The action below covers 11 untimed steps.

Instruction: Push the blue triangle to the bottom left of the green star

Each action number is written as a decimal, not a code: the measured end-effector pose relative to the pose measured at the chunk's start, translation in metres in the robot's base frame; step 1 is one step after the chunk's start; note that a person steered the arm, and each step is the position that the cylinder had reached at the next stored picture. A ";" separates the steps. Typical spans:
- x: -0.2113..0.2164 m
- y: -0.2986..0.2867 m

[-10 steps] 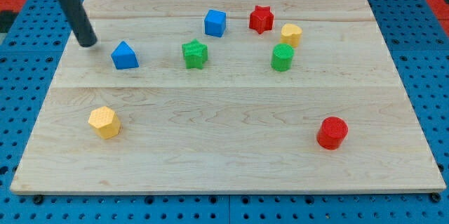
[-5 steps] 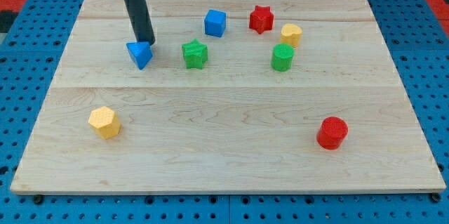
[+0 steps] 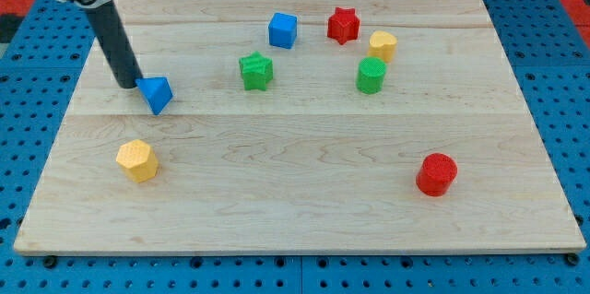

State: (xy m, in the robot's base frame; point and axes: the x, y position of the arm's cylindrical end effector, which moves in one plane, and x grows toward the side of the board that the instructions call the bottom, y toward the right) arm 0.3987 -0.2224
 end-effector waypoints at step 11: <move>0.072 0.069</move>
State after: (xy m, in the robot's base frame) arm 0.4706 -0.1534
